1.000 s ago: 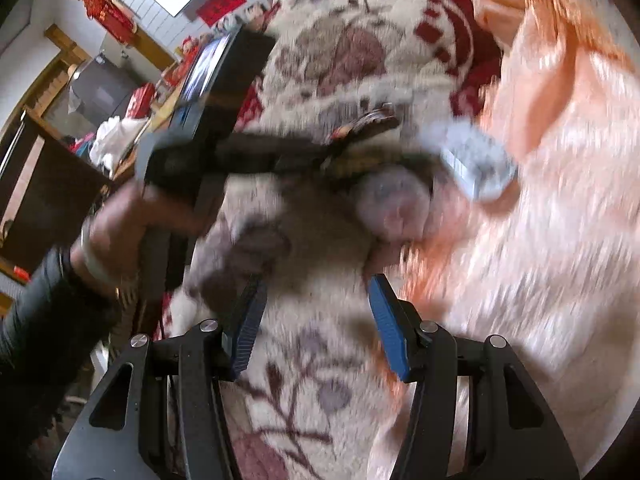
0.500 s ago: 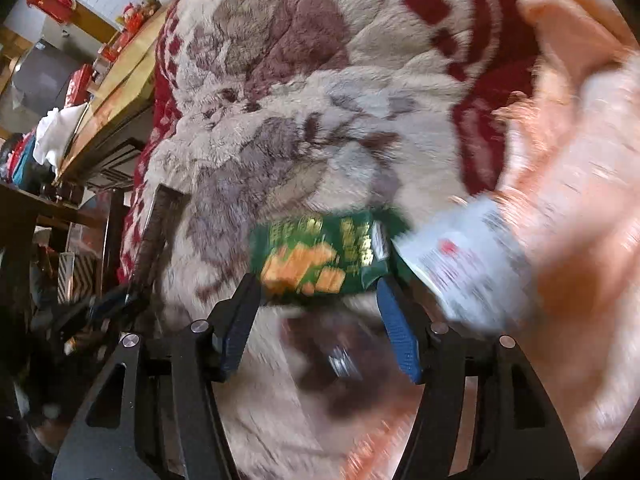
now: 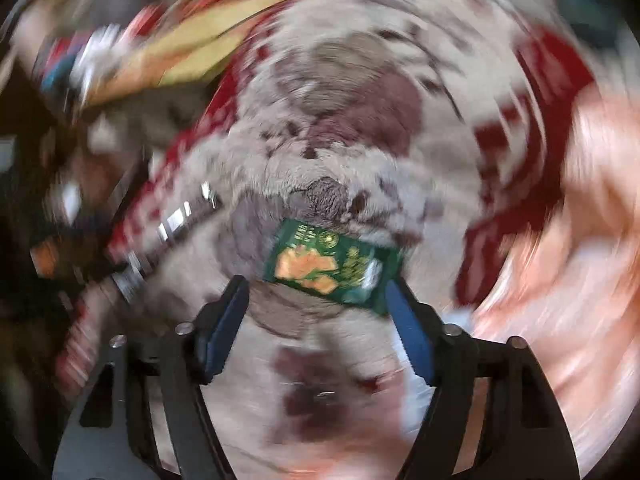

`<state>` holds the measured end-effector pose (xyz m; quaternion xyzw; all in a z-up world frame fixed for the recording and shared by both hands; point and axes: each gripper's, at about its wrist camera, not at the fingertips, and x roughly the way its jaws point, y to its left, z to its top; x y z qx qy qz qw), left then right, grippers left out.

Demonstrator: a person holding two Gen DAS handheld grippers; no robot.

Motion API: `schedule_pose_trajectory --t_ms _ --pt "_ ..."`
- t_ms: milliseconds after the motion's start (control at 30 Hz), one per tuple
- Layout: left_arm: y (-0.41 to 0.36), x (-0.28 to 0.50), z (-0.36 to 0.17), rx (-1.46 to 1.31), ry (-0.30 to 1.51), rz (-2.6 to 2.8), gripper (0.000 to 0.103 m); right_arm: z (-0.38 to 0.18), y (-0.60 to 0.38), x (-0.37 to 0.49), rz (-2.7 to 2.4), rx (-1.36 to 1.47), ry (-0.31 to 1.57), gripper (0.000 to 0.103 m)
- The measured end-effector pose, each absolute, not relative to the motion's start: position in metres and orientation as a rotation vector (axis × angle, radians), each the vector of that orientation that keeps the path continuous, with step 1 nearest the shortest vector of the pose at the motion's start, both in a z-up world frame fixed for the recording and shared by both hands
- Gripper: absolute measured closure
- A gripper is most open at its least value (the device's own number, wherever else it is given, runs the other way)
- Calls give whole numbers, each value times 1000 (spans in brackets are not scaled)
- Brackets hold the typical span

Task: Organize snacks
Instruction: 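Grasp the brown chocolate bar with the left gripper while the right grasps the green pack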

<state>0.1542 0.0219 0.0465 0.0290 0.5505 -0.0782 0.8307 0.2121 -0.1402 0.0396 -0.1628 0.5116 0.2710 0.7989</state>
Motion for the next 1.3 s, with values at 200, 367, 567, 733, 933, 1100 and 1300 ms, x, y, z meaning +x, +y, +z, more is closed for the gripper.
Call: schedule_pose_trajectory --t_ms 200,367,567,733,933,1100,1300 --pt "2 168 32 133 1233 -268 29 17 -119 225 744 -699 1078 31" --pt "3 181 19 133 1276 -243 23 -2 -107 239 832 -818 1116 31" --pt "1 187 10 89 1275 -226 20 -8 -106 248 836 -694 1192 63" --pt "13 177 16 58 1233 -193 60 0 -110 225 794 -645 1159 93" --pt "30 161 23 10 1239 -161 91 31 -109 200 804 -475 1135 93" --pt "33 148 22 -12 1251 -186 92 33 -117 175 880 -176 1212 93" --pt "43 147 27 -45 1232 -125 90 24 -110 157 746 -191 1221 79"
